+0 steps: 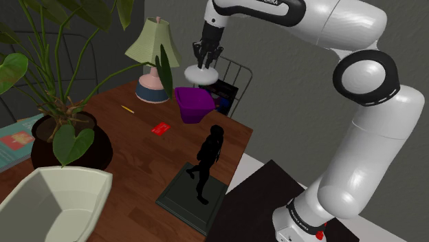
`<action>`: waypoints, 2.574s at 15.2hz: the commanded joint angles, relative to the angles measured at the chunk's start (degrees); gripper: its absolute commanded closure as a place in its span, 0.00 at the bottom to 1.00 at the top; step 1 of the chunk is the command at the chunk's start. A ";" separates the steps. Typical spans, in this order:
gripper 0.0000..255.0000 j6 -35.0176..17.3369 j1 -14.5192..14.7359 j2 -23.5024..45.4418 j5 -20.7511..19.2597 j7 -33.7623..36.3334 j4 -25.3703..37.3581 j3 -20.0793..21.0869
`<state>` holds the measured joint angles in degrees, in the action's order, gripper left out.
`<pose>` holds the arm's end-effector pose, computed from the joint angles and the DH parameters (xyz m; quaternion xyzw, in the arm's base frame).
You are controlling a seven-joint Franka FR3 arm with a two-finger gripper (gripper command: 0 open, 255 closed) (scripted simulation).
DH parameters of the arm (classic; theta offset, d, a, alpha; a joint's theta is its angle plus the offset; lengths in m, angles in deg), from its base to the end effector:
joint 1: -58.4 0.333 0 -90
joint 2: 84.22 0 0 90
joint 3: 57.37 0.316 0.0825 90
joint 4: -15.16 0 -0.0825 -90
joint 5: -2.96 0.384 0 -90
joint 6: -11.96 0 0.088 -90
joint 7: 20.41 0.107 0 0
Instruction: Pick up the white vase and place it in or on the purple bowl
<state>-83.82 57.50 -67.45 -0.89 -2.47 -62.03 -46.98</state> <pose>0.6441 0.0837 0.5659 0.9970 -0.0751 0.0194 0.0030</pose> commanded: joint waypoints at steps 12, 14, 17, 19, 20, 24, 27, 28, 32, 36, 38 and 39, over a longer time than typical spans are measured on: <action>1.00 -9.86 -0.50 -0.12 -0.03 -0.07 -9.94 -0.22; 1.00 -11.37 -0.54 -0.04 -0.06 -0.02 -11.37 -0.24; 1.00 -13.58 -0.57 0.18 -0.14 0.06 -13.37 -0.28; 1.00 -15.03 -0.59 0.40 -0.20 0.13 -14.60 -0.31; 1.00 -15.03 -0.59 0.38 -0.20 0.13 -14.62 -0.31; 1.00 -15.03 -0.59 0.40 -0.20 0.13 -14.60 -0.31; 1.00 -15.03 -0.59 0.40 -0.20 0.13 -14.60 -0.31; 0.00 -15.03 -0.59 0.39 -0.20 0.13 -14.60 -0.31; 0.00 -15.03 -0.59 0.39 -0.20 0.13 -14.61 -0.31; 0.00 -9.61 -0.50 -0.44 0.03 -0.05 -10.00 -0.19; 0.00 -8.13 -0.46 -0.54 0.06 -0.08 -8.62 -0.16; 0.00 -8.14 -0.46 -0.55 0.06 -0.08 -8.64 -0.16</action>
<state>-92.48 56.99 -67.99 -0.84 -2.58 -71.13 -47.16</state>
